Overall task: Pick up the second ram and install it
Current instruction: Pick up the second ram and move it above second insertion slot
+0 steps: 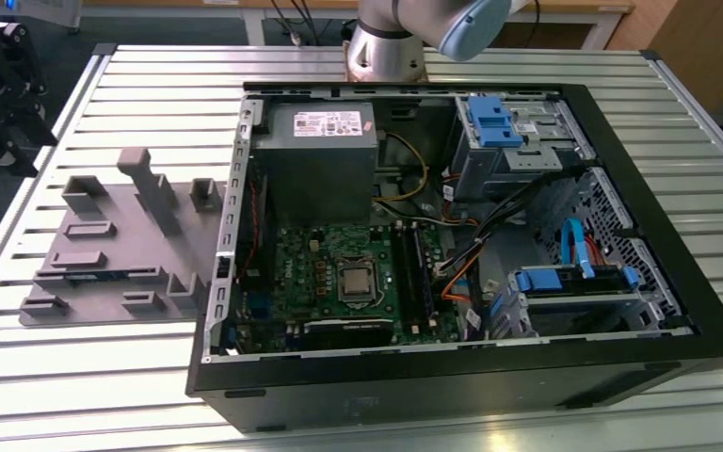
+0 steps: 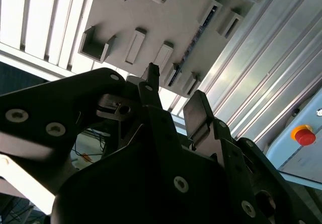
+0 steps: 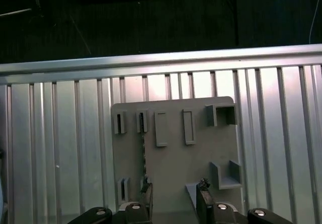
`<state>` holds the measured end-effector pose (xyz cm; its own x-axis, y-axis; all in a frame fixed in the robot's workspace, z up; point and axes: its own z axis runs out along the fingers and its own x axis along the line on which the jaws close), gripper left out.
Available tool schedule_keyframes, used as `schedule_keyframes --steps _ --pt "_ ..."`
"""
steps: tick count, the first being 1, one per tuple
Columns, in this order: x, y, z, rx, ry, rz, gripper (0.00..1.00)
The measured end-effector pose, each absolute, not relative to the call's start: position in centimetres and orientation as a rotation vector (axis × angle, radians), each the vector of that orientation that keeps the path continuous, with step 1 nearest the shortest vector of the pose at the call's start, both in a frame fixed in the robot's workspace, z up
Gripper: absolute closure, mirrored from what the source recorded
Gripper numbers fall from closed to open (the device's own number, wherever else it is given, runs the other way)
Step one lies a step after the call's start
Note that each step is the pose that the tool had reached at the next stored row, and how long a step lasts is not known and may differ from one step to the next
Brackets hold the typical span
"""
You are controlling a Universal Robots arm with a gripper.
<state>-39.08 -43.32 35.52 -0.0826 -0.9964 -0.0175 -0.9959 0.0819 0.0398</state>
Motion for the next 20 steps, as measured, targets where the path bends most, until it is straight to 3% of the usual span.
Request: schedule_keyframes --steps 20 --pt "-39.1 -43.8 34.5 2.131 -2.291 -0.060 0.53"
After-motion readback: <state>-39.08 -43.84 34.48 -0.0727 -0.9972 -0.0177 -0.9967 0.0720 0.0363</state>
